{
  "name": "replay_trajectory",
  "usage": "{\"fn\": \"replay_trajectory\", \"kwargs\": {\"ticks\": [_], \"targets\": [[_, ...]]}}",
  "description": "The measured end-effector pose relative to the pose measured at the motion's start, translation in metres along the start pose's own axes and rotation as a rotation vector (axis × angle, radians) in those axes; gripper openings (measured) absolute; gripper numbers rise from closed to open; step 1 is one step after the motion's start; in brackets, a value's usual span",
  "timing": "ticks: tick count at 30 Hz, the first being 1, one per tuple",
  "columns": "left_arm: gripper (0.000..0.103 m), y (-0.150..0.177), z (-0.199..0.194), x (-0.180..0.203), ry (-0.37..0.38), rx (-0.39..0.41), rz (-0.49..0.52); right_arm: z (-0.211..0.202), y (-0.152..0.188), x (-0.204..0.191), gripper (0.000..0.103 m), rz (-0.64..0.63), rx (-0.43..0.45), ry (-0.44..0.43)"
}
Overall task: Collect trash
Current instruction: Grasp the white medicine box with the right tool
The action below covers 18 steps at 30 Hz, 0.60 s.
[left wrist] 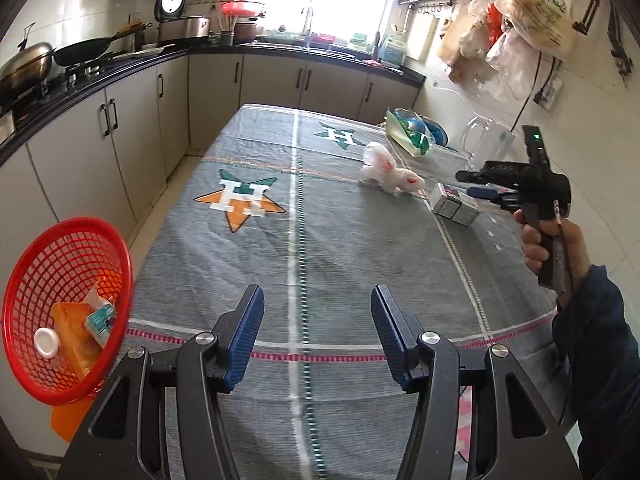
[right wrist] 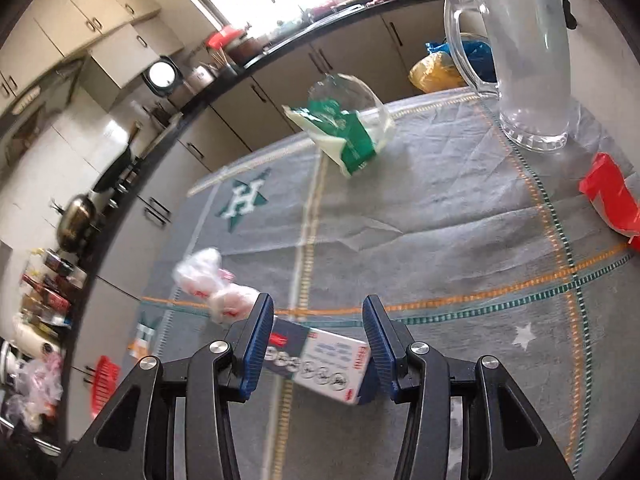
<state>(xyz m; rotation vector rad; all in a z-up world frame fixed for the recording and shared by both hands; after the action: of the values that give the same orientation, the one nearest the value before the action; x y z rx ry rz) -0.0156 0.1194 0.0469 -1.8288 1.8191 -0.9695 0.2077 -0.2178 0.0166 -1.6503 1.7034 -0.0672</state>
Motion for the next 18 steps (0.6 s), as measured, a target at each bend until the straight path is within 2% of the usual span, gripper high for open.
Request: {"fn": "replay_trajectory", "kwargs": {"ticks": [6, 9, 12, 13, 15, 18], "targets": [[0.055, -0.002, 0.005, 0.004, 0.017, -0.014, 0.011, -0.003, 0.034, -0.024, 0.053, -0.088, -0.112, -0.102], [0.055, -0.006, 0.008, 0.006, 0.024, -0.021, 0.006, -0.007, 0.049, -0.048, 0.060, -0.204, -0.092, -0.034], [0.055, -0.009, 0.010, 0.010, 0.036, -0.033, 0.002, 0.006, 0.058, -0.061, 0.060, -0.295, -0.088, 0.128], [0.055, -0.010, 0.010, 0.012, 0.035, -0.038, 0.002, 0.011, 0.059, -0.061, 0.056, -0.297, -0.096, 0.161], [0.055, -0.014, 0.008, 0.015, 0.034, -0.047, -0.003, 0.015, 0.062, -0.058, 0.041, -0.272, -0.097, 0.170], [0.055, -0.020, 0.005, 0.021, 0.034, -0.054, -0.010, 0.001, 0.064, -0.049, 0.040, -0.197, -0.061, 0.134]]}}
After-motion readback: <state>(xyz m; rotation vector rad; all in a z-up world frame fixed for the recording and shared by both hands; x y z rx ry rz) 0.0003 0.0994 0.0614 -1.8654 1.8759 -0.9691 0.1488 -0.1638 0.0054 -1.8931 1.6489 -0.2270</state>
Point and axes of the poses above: each gripper's, at about its wrist camera, not at the fingertips, and z roughly the way its jaws point, x to its right, y to its underside, the point moved 3 cm from there along z, roughly the way its jaws point
